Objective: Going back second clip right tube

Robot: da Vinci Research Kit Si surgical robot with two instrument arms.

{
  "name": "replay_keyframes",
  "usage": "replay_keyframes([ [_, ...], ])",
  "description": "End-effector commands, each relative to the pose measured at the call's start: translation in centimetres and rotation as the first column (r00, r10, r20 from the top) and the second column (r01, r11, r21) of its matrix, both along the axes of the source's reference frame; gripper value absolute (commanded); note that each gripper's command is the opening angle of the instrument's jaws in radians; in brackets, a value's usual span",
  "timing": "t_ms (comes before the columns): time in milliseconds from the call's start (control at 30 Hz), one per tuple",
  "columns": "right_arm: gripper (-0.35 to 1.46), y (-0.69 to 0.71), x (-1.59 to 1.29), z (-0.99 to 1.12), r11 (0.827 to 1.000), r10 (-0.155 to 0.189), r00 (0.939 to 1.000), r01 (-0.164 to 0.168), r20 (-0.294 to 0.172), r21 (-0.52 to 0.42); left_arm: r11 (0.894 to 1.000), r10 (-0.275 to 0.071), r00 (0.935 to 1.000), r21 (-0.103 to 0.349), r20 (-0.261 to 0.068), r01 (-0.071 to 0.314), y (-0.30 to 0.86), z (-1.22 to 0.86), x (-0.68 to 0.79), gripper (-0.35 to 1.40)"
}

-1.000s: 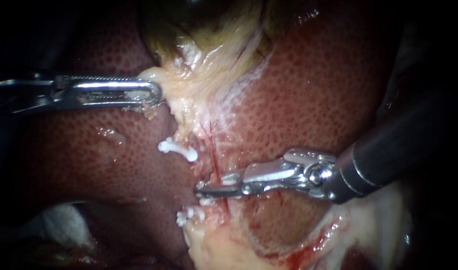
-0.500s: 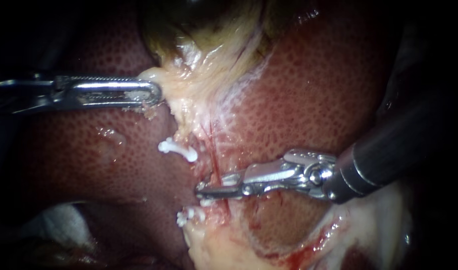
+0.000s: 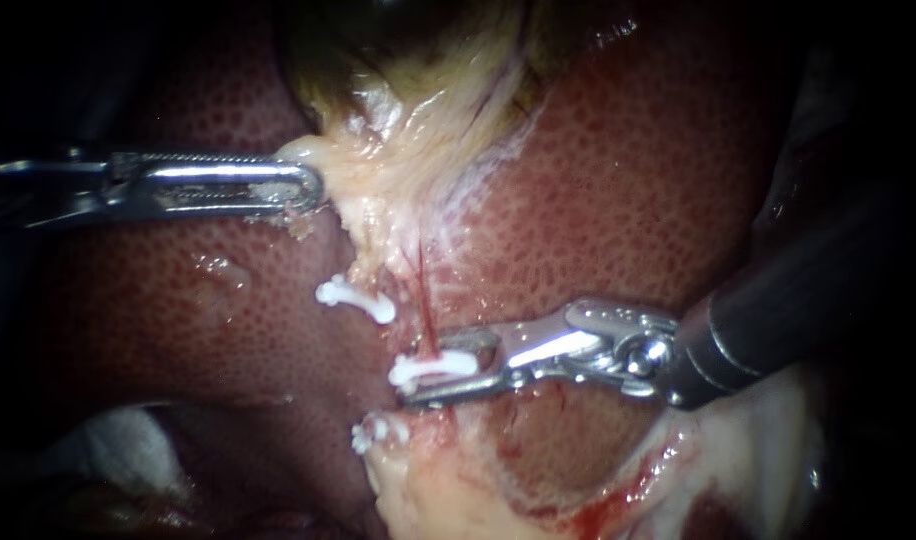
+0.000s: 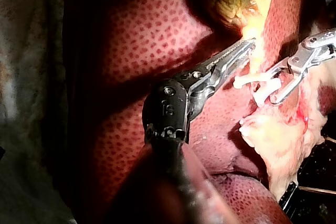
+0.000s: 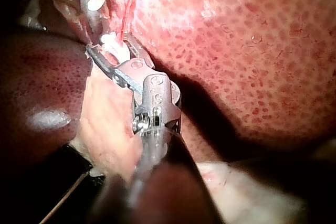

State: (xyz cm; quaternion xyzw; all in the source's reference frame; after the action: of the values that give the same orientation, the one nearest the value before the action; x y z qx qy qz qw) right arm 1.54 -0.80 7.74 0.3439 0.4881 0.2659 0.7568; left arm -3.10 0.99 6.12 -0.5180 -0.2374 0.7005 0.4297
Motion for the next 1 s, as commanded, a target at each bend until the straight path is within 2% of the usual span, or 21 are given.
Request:
replay_keyframes([
  [33,0.49,0.02,-0.03,-0.02,1.0,-0.001,1.0,0.001,-0.001,-0.012,1.0,0.0,1.0,0.0,0.0,0.0,0.0,0.0,0.0,-0.35],
  [167,0.49,0.09,-0.2,-0.13,0.999,-0.012,0.9999,0.012,-0.008,-0.038,1.0,0.0,1.0,0.0,0.0,0.0,0.0,0.0,0.01,-0.35],
  [267,0.49,0.17,-0.42,-0.26,0.994,-0.042,0.9988,0.039,-0.025,-0.106,1.0,0.001,1.0,0.0,0.0,-0.001,0.0,0.0,0.01,-0.35],
  [400,0.49,0.31,-0.76,-0.5,0.985,-0.072,0.9965,0.065,-0.042,-0.163,1.0,0.0,1.0,0.0,0.0,0.0,-0.01,0.0,0.01,-0.35],
  [533,0.49,0.46,-1.0,-0.77,0.98,-0.075,0.9963,0.066,-0.042,-0.189,1.0,0.0,1.0,0.0,0.0,0.0,-0.01,0.01,0.01,-0.35],
  [667,0.49,0.59,-1.13,-1.0,0.976,-0.08,0.9958,0.07,-0.044,-0.209,1.0,0.001,1.0,-0.001,0.0,-0.001,-0.01,0.03,0.01,-0.35],
  [800,0.49,0.66,-1.19,-1.16,0.972,-0.085,0.9954,0.072,-0.046,-0.223,1.0,0.0,1.0,-0.003,-0.001,0.0,-0.02,0.06,0.0,-0.35],
  [1000,0.49,0.65,-1.19,-1.17,0.972,-0.085,0.9953,0.073,-0.047,-0.223,1.0,0.009,1.0,-0.011,-0.002,-0.009,-0.13,0.24,-0.13,-0.35],
])
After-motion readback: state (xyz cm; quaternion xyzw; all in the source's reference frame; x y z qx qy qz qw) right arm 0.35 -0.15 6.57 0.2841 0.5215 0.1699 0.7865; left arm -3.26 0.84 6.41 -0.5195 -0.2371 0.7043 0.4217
